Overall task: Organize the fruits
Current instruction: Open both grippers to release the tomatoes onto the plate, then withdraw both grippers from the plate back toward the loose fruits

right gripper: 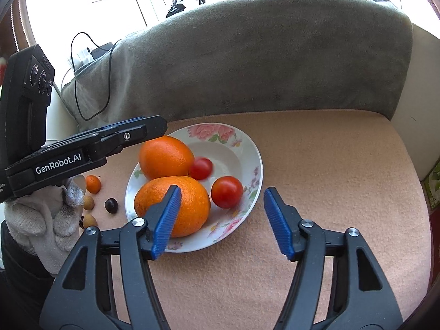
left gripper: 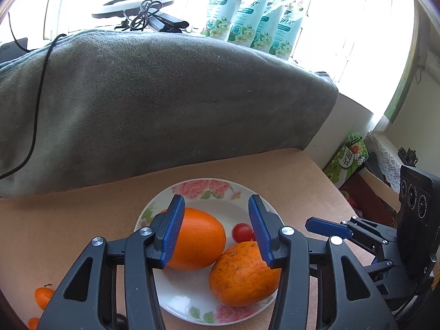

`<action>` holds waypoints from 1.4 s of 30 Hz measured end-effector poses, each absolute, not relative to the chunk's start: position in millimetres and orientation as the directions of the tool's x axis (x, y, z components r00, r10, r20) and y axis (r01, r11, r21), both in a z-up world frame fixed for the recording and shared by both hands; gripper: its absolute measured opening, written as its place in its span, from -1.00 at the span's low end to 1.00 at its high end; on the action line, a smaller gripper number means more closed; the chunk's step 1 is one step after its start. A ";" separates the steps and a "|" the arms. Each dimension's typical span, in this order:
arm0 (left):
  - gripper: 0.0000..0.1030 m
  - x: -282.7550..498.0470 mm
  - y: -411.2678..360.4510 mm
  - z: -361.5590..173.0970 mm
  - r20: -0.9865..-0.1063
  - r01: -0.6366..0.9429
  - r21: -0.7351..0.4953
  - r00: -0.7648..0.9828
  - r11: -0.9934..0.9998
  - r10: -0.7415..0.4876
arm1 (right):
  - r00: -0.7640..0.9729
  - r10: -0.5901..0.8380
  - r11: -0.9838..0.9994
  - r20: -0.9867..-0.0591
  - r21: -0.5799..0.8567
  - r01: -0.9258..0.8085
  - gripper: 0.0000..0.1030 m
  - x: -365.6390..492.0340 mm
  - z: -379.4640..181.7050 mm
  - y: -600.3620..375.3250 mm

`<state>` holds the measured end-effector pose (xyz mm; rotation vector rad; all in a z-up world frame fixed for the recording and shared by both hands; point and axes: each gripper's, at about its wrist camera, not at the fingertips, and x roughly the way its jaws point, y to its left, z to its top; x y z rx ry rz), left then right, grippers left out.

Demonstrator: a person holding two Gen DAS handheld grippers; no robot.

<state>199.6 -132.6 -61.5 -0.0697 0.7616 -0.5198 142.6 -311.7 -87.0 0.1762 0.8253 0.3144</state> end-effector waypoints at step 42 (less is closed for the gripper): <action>0.47 126.0 -83.1 -18.8 -0.579 0.349 -0.183 0.717 0.919 -0.387 | 0.697 0.356 0.934 -0.622 0.220 -0.280 0.74 79.2 -45.2 -271.6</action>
